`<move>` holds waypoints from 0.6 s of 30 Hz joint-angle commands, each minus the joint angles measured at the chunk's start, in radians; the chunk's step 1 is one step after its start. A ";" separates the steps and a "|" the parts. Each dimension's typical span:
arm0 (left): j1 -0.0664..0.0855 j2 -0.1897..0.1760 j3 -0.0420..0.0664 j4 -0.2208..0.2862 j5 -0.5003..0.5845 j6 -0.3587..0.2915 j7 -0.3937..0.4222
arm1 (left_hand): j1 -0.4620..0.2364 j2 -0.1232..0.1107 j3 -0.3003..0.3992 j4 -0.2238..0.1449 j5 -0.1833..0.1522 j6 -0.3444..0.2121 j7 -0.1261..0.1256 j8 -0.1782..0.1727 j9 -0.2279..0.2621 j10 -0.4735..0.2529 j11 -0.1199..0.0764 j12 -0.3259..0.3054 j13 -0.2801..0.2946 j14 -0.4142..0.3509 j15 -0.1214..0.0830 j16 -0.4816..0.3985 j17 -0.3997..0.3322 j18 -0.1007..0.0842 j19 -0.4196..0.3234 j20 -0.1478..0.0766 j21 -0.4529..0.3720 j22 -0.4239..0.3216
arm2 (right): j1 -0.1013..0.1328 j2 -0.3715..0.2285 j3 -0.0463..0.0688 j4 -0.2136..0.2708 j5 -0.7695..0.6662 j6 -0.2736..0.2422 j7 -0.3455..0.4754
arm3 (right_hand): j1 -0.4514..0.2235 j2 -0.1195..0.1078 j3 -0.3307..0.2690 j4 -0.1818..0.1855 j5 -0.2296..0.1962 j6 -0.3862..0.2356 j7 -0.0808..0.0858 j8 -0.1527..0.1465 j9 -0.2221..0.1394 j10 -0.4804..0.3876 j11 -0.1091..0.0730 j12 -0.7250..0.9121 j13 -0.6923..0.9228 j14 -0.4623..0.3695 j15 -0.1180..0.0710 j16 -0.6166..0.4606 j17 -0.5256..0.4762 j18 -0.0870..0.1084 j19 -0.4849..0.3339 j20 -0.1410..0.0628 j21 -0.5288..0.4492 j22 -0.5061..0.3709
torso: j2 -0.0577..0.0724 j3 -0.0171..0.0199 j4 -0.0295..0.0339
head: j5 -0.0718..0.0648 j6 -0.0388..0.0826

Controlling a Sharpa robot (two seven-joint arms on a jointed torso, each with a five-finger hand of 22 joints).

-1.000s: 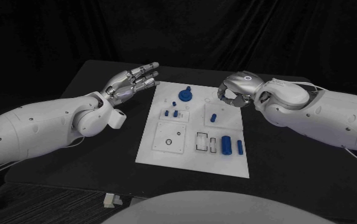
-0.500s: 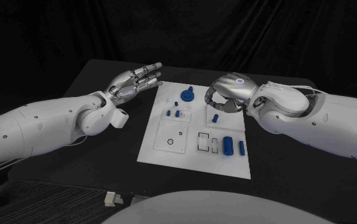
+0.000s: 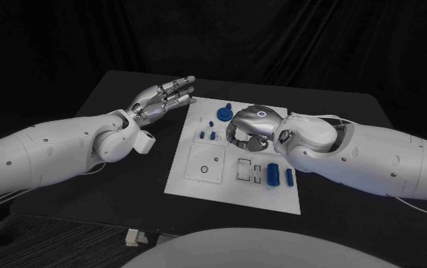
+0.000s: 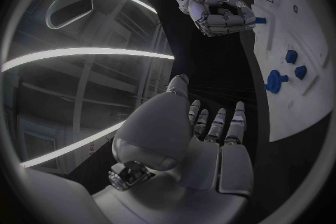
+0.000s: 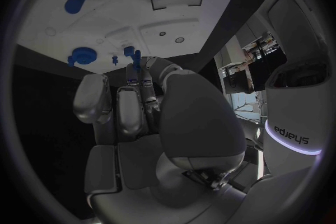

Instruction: Assemble the parts on the task board

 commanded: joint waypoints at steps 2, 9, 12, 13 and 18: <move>-0.001 0.003 0.001 0.000 0.006 0.014 0.071 | 0.011 0.002 -0.001 -0.006 0.006 -0.004 0.006 0.006 0.001 0.000 0.009 0.001 0.001 0.008 0.001 0.004 0.001 0.006 0.006 0.002 0.006 0.001 | -0.016 0.025 0.001 -0.014 -0.003 0.029 -0.020 | 0.008 -0.003 0.001 -0.006 0.005 -0.010 0.002 -0.007 -0.002 0.020 -0.017 0.003 0.006 0.002 0.005 0.005 -0.002 -0.005 -0.001 0.005 -0.002 0.146 | 0.000 -0.0010 0.0014 | -0.005 0.000; -0.002 0.002 0.001 0.000 0.006 0.015 0.070 | 0.012 0.002 -0.001 -0.007 0.007 -0.004 0.007 0.006 0.001 0.000 0.009 0.000 0.001 0.008 0.002 0.004 0.001 0.005 0.007 0.002 0.006 0.001 | -0.033 0.056 0.001 -0.020 -0.003 0.023 -0.021 | 0.009 -0.003 0.002 -0.008 0.007 -0.013 0.003 -0.011 -0.003 0.020 -0.017 0.002 0.006 0.002 0.005 0.005 -0.002 -0.005 -0.002 0.006 -0.004 0.146 | 0.002 0.0000 0.0001 | 0.000 0.000; -0.002 0.002 0.001 -0.001 0.006 0.016 0.069 | 0.012 0.003 0.000 -0.007 0.007 -0.004 0.007 0.006 0.001 0.000 0.010 0.000 0.001 0.008 0.003 0.004 0.001 0.005 0.008 0.002 0.006 0.000 | -0.037 0.065 0.001 -0.018 -0.003 0.020 -0.024 | 0.010 -0.003 0.003 -0.009 0.008 -0.014 0.003 -0.012 -0.004 0.020 -0.016 0.001 0.006 0.003 0.005 0.006 0.000 -0.005 -0.003 0.006 -0.005 0.145 | 0.001 -0.0003 -0.0003 | 0.002 0.000; -0.003 0.002 0.001 -0.001 0.006 0.016 0.069 | 0.012 0.003 0.001 -0.008 0.007 -0.004 0.008 0.006 0.002 0.000 0.010 0.000 0.001 0.008 0.003 0.004 0.001 0.005 0.008 0.002 0.006 0.000 | -0.038 0.066 0.001 -0.018 -0.003 0.020 -0.025 | 0.010 -0.003 0.003 -0.009 0.008 -0.014 0.003 -0.012 -0.004 0.020 -0.016 0.001 0.006 0.003 0.005 0.006 0.000 -0.005 -0.003 0.006 -0.005 0.145 | 0.002 -0.0004 -0.0005 | 0.004 0.000; -0.004 0.003 0.001 -0.002 0.006 0.020 0.067 | 0.004 0.007 0.002 -0.001 -0.005 0.017 0.025 0.010 0.004 -0.001 0.005 -0.001 0.001 0.007 0.006 0.006 0.001 0.001 0.011 0.001 0.005 -0.005 | -0.041 0.077 0.001 -0.017 -0.003 0.029 -0.032 | 0.011 -0.004 0.005 -0.011 0.011 -0.018 0.005 -0.017 -0.005 0.019 -0.015 -0.001 0.006 0.003 0.006 0.006 -0.001 -0.004 -0.003 0.006 -0.006 0.145 | 0.001 -0.0001 -0.0002 | 0.008 0.000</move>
